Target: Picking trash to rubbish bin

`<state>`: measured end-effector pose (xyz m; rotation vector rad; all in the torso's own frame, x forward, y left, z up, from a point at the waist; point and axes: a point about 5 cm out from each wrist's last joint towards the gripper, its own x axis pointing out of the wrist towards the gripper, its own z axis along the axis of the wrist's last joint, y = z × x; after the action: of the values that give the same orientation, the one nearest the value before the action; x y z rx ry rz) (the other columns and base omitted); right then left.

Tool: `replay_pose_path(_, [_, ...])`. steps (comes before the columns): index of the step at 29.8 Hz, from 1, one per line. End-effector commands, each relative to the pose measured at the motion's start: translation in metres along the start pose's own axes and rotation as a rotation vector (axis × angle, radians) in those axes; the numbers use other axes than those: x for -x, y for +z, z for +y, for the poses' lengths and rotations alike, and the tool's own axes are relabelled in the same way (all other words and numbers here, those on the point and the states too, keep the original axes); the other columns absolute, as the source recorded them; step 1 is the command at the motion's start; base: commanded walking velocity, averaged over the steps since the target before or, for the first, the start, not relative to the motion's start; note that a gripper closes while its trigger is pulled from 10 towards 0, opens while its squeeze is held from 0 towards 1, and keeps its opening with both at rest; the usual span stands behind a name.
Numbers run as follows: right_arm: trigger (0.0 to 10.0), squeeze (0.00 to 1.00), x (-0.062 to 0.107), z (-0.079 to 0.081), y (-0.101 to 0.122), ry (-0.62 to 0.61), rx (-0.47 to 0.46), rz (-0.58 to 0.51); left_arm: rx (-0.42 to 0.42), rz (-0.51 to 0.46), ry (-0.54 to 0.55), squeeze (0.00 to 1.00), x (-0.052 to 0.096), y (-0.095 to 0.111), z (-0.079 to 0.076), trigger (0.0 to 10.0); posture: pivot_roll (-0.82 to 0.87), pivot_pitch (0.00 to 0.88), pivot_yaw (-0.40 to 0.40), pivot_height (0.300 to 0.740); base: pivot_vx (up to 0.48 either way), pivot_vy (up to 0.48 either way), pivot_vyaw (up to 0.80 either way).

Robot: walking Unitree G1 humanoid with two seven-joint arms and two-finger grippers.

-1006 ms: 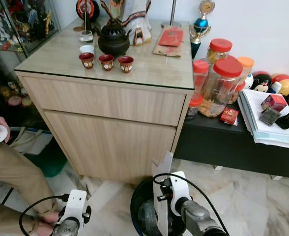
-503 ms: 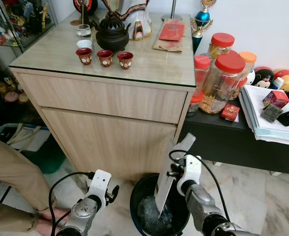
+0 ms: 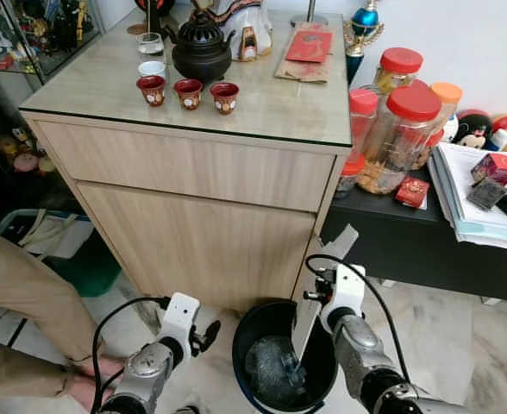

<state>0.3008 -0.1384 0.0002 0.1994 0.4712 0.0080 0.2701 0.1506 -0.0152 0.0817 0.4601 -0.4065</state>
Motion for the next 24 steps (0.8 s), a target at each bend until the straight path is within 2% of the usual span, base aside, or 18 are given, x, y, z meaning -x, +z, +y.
replay_pose_path(1, [10.0,1.0,0.001,-0.002,-0.004,-0.012,-0.006,0.011,0.011,0.017,-0.012,0.0,0.002,-0.004,0.0,10.0,0.2,0.151,-0.022,0.74,0.0,0.0,0.0])
replay_pose_path(20, [10.0,1.0,0.005,-0.001,-0.016,-0.012,-0.002,0.048,0.018,0.031,-0.005,0.0,0.004,-0.007,0.003,10.0,0.2,0.148,-0.019,0.74,0.0,0.0,0.0])
replay_pose_path(21, [10.0,0.18,0.006,-0.001,-0.019,-0.006,0.015,0.061,0.015,0.035,0.011,0.0,0.005,-0.008,0.005,10.0,0.2,0.148,-0.019,0.74,0.0,0.0,0.0])
replay_pose_path(22, [10.0,0.0,0.007,-0.002,-0.023,0.0,0.043,0.081,0.008,0.044,0.043,0.0,0.006,-0.009,0.009,10.0,0.2,0.148,-0.019,0.74,0.0,0.0,0.0])
replay_pose_path(24, [10.0,0.0,0.009,-0.003,-0.029,0.005,0.085,0.108,-0.001,0.063,0.096,0.0,0.009,-0.012,0.015,10.0,0.19,0.142,-0.019,0.74,0.0,0.0,0.0])
